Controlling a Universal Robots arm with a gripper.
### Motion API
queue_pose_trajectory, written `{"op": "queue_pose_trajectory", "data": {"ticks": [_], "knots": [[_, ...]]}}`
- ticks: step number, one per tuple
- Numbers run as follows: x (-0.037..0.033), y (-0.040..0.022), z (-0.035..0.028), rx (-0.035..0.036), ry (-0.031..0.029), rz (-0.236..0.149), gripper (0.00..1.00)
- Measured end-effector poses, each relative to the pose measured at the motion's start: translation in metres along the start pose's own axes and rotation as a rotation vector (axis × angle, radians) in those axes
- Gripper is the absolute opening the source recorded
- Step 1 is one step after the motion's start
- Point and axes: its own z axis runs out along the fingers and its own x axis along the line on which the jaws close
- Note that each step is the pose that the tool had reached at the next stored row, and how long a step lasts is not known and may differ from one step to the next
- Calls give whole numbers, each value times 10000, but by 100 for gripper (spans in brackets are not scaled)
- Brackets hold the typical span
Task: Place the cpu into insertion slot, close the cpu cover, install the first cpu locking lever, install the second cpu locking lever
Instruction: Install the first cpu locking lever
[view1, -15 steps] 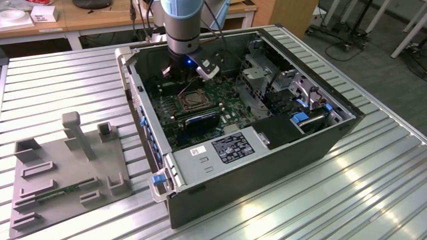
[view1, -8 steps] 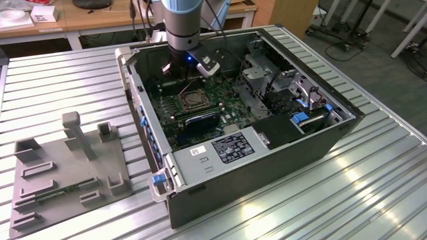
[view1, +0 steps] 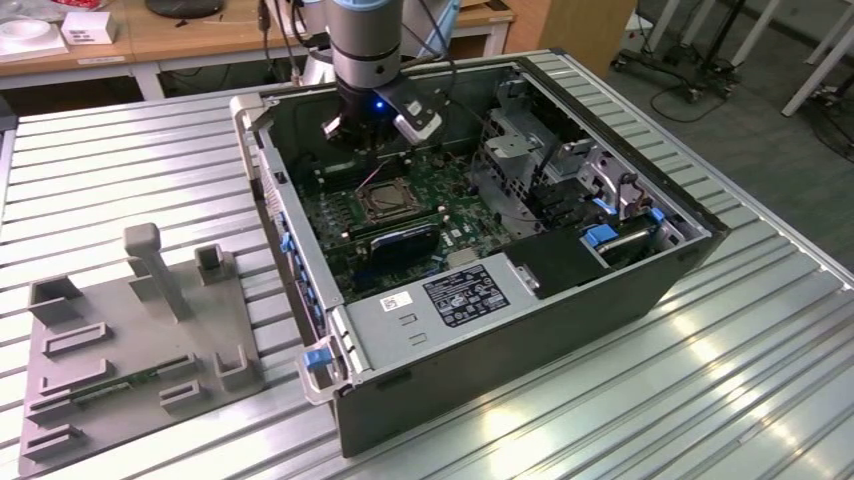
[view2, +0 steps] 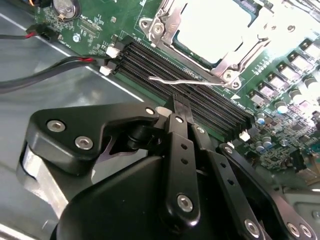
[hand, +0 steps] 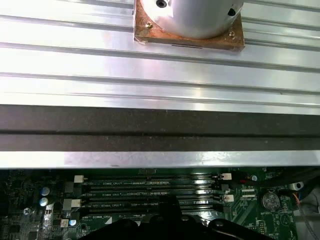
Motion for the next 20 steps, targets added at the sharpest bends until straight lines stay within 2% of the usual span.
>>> {"op": "queue_pose_trajectory", "data": {"ticks": [3,10,12,20], "knots": [[1,-11,-5,0,-2,0,11],[-1,-81,-24,0,-1,-1,11],[0,-81,-23,0,0,0,11],[7,-96,27,-2,-3,-1,11]]}}
